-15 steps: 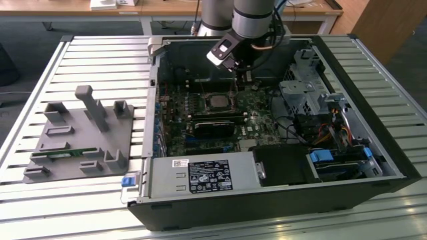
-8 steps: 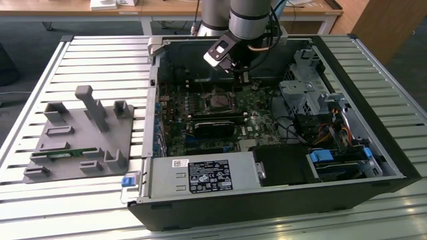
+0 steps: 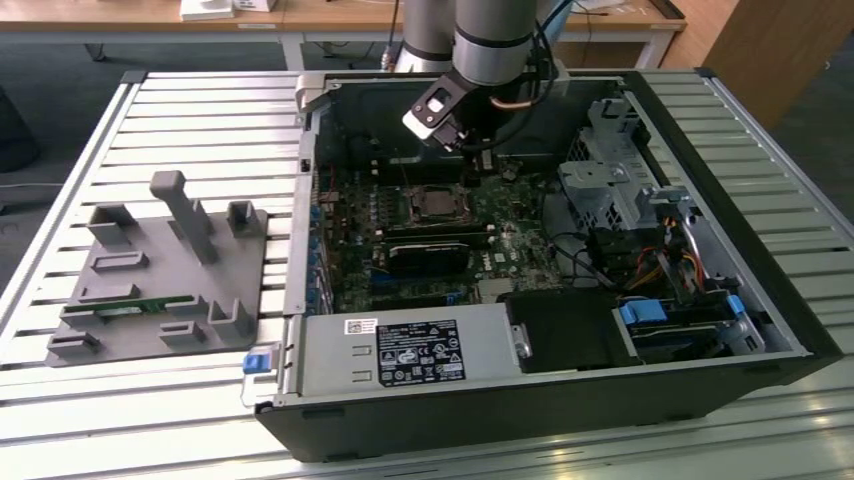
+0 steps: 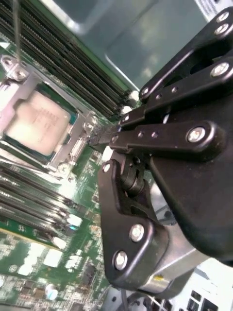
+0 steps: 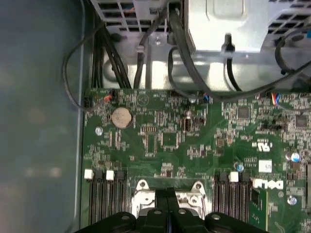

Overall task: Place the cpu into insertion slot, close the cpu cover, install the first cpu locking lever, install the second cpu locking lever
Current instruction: 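Close the cpu cover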

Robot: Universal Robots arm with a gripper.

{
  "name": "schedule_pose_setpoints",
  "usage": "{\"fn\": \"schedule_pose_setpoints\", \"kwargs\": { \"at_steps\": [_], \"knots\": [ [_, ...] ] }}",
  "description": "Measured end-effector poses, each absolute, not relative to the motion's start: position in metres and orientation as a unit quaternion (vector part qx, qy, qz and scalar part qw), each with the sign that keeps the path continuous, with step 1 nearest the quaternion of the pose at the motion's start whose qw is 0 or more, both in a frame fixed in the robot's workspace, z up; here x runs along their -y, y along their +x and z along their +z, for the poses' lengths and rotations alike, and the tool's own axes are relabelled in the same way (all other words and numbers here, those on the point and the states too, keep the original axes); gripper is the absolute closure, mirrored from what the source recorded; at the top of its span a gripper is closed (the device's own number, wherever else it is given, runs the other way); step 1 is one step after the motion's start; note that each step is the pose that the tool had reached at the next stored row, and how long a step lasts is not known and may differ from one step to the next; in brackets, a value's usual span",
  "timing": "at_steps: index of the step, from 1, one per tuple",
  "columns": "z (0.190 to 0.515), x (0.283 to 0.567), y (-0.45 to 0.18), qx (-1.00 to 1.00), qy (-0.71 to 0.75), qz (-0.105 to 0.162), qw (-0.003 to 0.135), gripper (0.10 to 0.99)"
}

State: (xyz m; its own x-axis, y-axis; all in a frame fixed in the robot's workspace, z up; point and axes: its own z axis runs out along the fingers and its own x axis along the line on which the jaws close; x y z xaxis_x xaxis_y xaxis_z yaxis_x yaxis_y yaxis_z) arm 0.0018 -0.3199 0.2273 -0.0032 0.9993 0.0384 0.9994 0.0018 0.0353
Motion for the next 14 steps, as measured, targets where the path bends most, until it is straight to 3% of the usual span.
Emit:
{"fn": "schedule_pose_setpoints", "kwargs": {
  "at_steps": [14],
  "knots": [
    [0.218,0.321,-0.024,0.708,-0.706,-0.026,0.001,0.98]
  ]
}}
